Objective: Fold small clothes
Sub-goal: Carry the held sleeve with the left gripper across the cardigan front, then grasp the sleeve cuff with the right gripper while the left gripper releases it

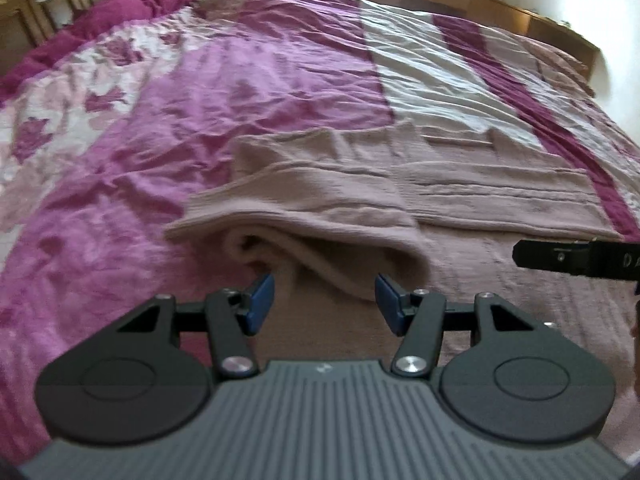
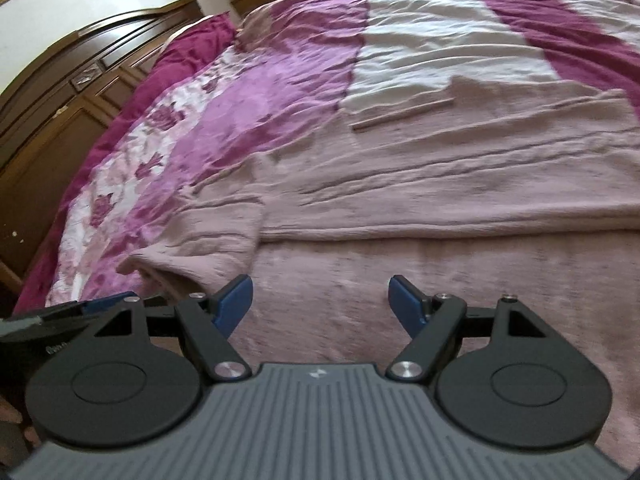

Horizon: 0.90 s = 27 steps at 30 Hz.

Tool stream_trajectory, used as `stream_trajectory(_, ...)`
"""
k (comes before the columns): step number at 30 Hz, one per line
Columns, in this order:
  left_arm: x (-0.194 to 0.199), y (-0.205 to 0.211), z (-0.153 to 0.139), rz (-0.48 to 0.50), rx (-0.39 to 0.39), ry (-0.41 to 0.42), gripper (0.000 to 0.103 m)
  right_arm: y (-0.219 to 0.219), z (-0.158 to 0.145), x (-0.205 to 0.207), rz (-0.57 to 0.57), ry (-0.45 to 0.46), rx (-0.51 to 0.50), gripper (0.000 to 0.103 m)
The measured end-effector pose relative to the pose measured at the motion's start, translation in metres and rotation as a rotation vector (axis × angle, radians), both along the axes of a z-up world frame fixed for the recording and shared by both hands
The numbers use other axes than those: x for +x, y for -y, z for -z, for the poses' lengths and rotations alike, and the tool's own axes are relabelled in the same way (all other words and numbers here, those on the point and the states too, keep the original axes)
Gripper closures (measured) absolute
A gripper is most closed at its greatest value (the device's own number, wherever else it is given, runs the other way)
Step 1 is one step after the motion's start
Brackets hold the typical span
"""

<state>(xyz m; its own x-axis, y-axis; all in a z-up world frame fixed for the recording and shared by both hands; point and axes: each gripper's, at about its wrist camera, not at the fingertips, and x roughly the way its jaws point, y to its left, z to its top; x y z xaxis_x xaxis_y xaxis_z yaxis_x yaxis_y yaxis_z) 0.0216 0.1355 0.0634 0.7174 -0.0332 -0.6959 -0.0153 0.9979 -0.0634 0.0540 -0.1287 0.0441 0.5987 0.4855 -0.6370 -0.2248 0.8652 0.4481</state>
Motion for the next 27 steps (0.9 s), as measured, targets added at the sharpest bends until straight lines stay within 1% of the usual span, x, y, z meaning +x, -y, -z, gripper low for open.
stream_trajectory(2,-0.001,-0.007,0.002,-0.02,0.008,0.005,0.046,-0.009,0.0,0.006,-0.006,-0.014,0.02,0.022)
stream_trajectory(6,0.003,-0.02,0.009,-0.073,-0.01,-0.003,0.046,-0.022,0.002,0.019,-0.013,-0.052,0.081,0.022)
stream_trajectory(8,0.007,-0.023,0.012,-0.094,0.003,-0.005,0.046,-0.028,0.002,0.025,-0.015,-0.063,0.093,0.022)
stream_trajectory(11,0.013,-0.025,0.018,-0.117,0.018,-0.004,0.046,-0.038,0.001,0.037,-0.025,-0.077,0.104,0.022)
stream_trajectory(16,0.021,-0.027,0.025,-0.141,0.016,0.002,0.046,-0.057,0.003,0.058,-0.061,-0.111,0.113,0.023)
stream_trajectory(19,0.022,-0.028,0.027,-0.149,0.006,0.012,0.046,-0.071,0.01,0.071,-0.08,-0.148,0.102,0.025)
stream_trajectory(20,0.023,-0.029,0.027,-0.152,0.001,0.013,0.046,-0.076,0.012,0.075,-0.084,-0.16,0.099,0.03)
stream_trajectory(21,0.023,-0.029,0.028,-0.154,-0.004,0.016,0.046,-0.08,0.015,0.078,-0.092,-0.17,0.095,0.032)
stream_trajectory(24,0.025,-0.031,0.03,-0.16,-0.019,0.023,0.046,-0.089,0.023,0.088,-0.105,-0.187,0.074,0.047)
stream_trajectory(26,0.027,-0.031,0.031,-0.162,-0.026,0.029,0.046,-0.092,0.025,0.091,-0.127,-0.189,0.07,0.077)
stream_trajectory(27,0.028,-0.031,0.032,-0.164,-0.026,0.033,0.046,-0.093,0.025,0.093,-0.138,-0.196,0.071,0.082)
